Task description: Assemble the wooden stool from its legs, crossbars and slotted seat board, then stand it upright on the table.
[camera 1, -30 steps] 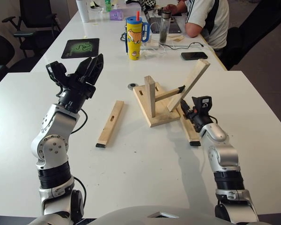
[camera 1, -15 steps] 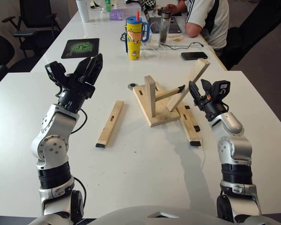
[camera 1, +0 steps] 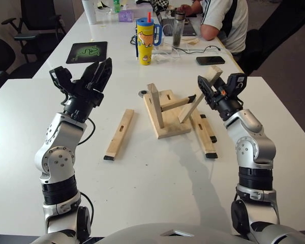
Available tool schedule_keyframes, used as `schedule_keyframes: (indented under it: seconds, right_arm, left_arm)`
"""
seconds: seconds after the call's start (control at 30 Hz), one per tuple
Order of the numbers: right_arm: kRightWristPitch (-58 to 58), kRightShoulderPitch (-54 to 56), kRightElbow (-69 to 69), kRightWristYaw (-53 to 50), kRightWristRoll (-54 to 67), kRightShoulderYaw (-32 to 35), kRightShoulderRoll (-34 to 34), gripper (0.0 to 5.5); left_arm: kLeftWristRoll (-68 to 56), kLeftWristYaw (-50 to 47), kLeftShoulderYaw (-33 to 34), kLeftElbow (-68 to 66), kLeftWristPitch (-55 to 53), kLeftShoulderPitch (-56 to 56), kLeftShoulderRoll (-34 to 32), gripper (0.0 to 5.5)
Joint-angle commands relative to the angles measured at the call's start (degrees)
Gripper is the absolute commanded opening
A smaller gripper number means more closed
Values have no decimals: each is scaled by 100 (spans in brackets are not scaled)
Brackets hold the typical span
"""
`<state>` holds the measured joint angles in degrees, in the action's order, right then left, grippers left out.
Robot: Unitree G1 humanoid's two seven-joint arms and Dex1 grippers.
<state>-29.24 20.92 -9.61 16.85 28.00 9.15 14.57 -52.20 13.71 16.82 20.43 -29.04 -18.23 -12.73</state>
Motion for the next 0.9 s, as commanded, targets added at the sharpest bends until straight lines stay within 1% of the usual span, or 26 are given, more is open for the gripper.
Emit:
schedule_keyframes:
  seconds: [0.03,0.23,0.47,0.6,0.7,0.8,0.9]
  right_arm:
    - [-473,-252,-422,-31,183,-198,-105,253]
    - [-446,-319,-598,-190,-23,-237,-50,253]
    - [-346,-70,-818,-259,-140,-248,-53,253]
    - [-287,12,-952,-325,-221,-265,-38,253]
    - [-200,178,-1037,-438,-248,-149,-87,253]
    - [-174,330,-1034,-526,-213,-43,-101,253]
    - [-171,435,-964,-541,-183,-1,-111,253]
  left_arm:
    - [67,-48,12,-58,52,16,-9,320]
    - [275,-103,-33,-194,142,33,-8,320]
    - [804,-128,-190,-397,247,59,-50,320]
    - [855,-145,-194,-376,243,-32,1,320]
    - [686,-201,-270,-269,101,-100,116,320]
    - [443,-355,-469,-43,-121,-93,343,320]
    - [727,-451,-921,117,-272,-74,391,320]
